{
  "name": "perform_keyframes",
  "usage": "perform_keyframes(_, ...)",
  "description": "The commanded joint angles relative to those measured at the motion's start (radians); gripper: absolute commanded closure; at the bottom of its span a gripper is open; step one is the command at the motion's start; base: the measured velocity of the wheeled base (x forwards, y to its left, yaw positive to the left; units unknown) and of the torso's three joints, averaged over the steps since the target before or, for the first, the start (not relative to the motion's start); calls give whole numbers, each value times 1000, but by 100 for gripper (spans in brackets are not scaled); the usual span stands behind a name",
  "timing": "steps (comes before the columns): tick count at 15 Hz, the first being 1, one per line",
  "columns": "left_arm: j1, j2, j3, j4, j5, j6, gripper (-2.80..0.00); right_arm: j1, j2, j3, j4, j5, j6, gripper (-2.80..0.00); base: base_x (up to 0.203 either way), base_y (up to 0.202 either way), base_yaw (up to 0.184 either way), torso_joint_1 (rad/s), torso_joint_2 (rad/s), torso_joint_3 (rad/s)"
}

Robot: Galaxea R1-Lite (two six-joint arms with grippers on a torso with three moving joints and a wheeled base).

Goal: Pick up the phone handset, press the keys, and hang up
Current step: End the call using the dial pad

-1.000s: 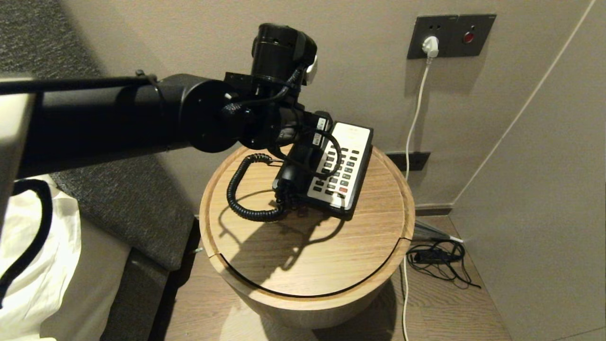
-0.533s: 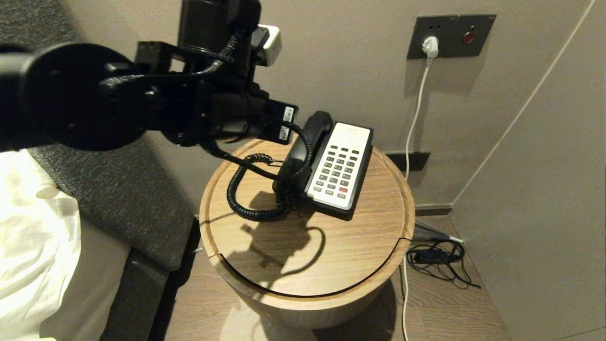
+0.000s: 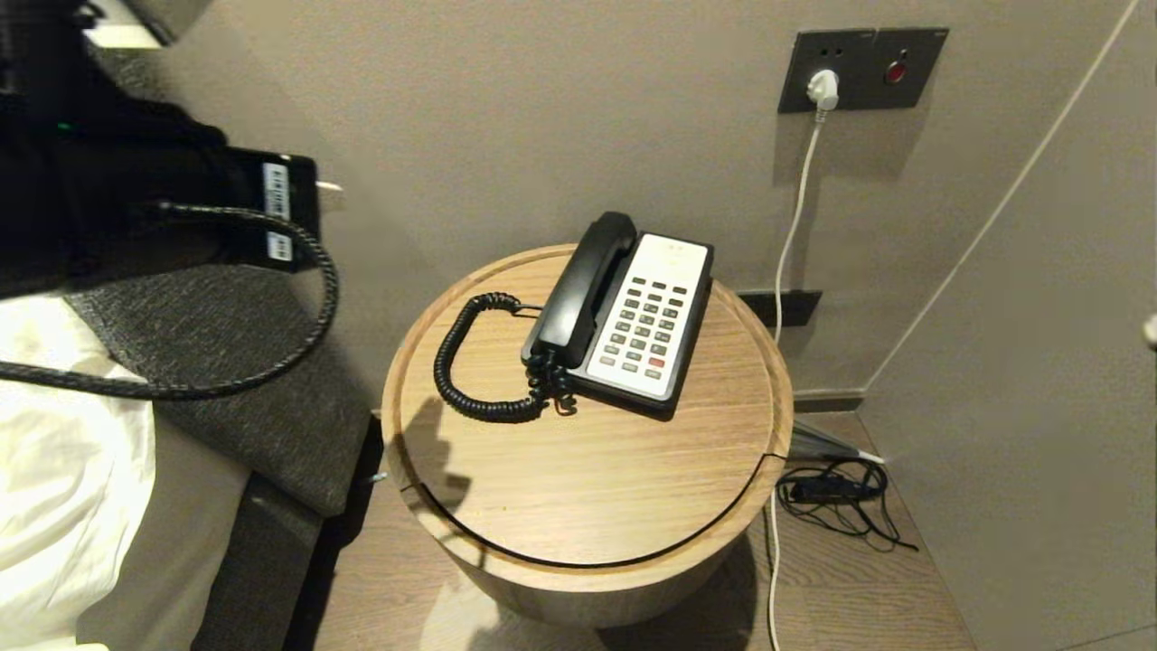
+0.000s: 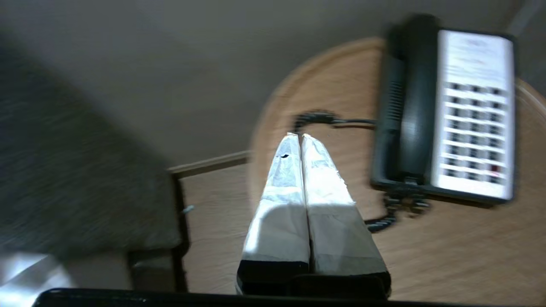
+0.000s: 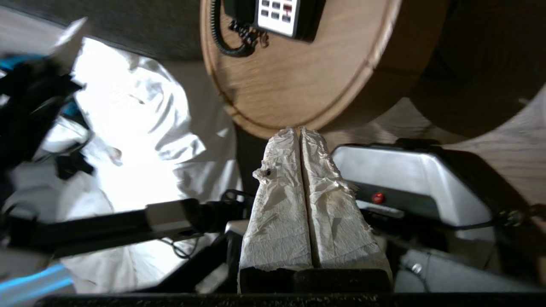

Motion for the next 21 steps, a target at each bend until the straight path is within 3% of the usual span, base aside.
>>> perform_keyframes(1, 42, -115, 33, 1, 0, -1, 0, 62, 264, -130, 15, -20, -15, 0, 0, 0, 0, 0, 0, 0)
perform_keyframes(5, 46, -193, 78, -4, 9, -47, 0, 233, 616, -490, 109, -98, -65, 0, 0, 0, 0, 0, 0, 0)
perform_keyframes(9, 47, -265, 167, -5, 9, -101, 0, 372, 846, -540, 84, -193, -76, 0, 0, 0, 0, 0, 0, 0)
perform_keyframes(12, 48, -318, 237, -9, 8, -142, 0, 391, 907, -543, 25, -208, -76, 0, 0, 0, 0, 0, 0, 0)
perform_keyframes(21, 46, -320, 241, -11, 3, -143, 0, 356, 898, -542, 22, -233, -93, 0, 0, 0, 0, 0, 0, 0)
